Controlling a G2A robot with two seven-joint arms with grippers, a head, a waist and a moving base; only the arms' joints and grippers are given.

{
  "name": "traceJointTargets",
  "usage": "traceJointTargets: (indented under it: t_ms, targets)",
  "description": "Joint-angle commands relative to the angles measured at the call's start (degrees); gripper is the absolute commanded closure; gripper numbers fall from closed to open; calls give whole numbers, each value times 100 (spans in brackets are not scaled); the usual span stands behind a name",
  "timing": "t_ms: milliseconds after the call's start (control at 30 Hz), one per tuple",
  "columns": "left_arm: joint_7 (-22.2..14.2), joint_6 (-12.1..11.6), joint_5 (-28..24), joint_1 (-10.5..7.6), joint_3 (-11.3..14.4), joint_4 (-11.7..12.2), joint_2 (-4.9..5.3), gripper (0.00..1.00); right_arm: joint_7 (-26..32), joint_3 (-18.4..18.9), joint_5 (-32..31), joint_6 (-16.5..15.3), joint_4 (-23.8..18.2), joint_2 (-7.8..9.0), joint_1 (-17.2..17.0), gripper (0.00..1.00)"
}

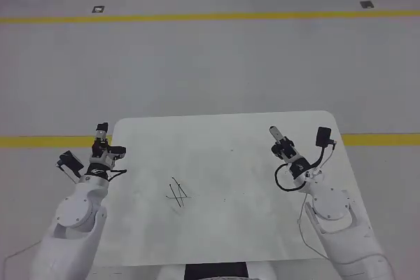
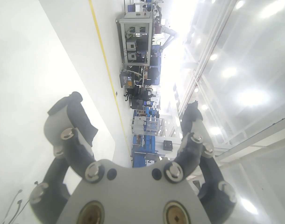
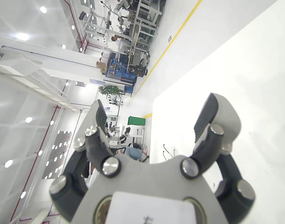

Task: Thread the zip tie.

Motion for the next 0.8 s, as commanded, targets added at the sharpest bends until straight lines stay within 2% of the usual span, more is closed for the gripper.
traceJointTargets:
  t_ms: [0,200,367,467,500,767]
  targets:
    - [0,0,0,0,0,0,0,0,105,-73,-120,2,-70,1,66,0]
    - [0,0,0,0,0,0,0,0,709,-849,-916,473,-35,-59,865,0]
    - [0,0,0,0,0,0,0,0,1091,-1724,-1554,901,332,-182,1607,0]
    - [0,0,0,0,0,0,0,0,1227,-2205,-1797,1143,614,-274,1929,0]
    - [0,0,0,0,0,0,0,0,1302,-2335,-1859,1136,679,-297,1999,0]
    - [0,0,0,0,0,0,0,0,1320,-2392,-1903,1118,719,-308,2038,0]
